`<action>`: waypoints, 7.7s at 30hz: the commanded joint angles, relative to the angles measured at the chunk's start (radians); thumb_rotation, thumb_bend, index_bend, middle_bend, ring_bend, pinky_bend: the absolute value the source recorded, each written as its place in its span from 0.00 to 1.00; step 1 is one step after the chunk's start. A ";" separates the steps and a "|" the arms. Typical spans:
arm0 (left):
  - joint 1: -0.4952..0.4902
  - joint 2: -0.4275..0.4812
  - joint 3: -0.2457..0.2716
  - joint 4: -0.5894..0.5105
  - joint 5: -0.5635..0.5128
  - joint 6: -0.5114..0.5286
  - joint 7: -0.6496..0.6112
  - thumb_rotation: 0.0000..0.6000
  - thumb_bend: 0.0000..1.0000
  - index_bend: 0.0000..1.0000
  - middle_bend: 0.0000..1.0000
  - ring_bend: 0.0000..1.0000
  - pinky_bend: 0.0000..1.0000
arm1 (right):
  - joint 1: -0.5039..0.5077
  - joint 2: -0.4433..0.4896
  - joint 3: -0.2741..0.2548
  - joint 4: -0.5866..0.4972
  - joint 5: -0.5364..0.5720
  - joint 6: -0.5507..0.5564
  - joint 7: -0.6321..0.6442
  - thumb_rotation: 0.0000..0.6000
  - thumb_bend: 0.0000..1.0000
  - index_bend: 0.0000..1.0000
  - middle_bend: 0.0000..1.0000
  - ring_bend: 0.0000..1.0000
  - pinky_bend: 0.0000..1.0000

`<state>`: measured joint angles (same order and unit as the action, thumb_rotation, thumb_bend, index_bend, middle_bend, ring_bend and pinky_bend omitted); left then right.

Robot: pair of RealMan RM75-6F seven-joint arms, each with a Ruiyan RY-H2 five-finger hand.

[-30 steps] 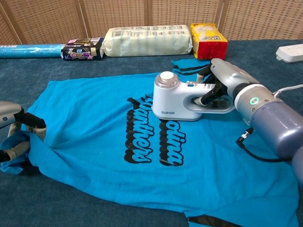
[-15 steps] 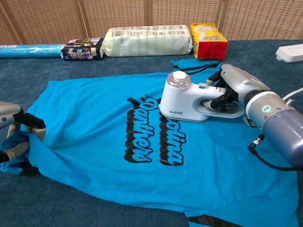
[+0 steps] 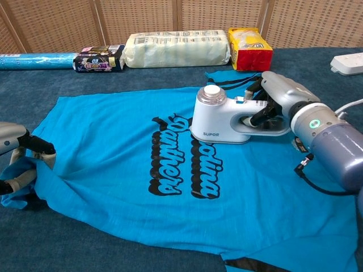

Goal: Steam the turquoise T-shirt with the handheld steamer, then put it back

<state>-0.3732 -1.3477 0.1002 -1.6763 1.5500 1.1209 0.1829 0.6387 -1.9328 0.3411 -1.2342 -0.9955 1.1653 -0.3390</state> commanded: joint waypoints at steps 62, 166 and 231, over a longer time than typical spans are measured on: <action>0.002 -0.009 -0.003 0.025 -0.009 -0.002 -0.026 1.00 0.54 0.56 0.55 0.45 0.56 | 0.058 -0.038 0.024 0.016 0.008 -0.033 -0.055 1.00 0.33 0.76 0.77 0.80 0.74; 0.003 -0.004 -0.006 0.012 -0.015 -0.001 -0.005 1.00 0.54 0.56 0.55 0.45 0.56 | -0.012 -0.025 -0.006 0.156 -0.113 0.018 0.110 1.00 0.33 0.76 0.77 0.80 0.72; 0.007 -0.001 -0.008 -0.003 -0.013 0.006 0.003 1.00 0.54 0.56 0.55 0.45 0.56 | -0.033 0.052 0.043 0.095 -0.110 0.023 0.109 1.00 0.33 0.76 0.77 0.80 0.73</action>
<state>-0.3661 -1.3489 0.0921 -1.6790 1.5375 1.1272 0.1860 0.5917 -1.8669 0.3731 -1.1621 -1.1188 1.1992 -0.2245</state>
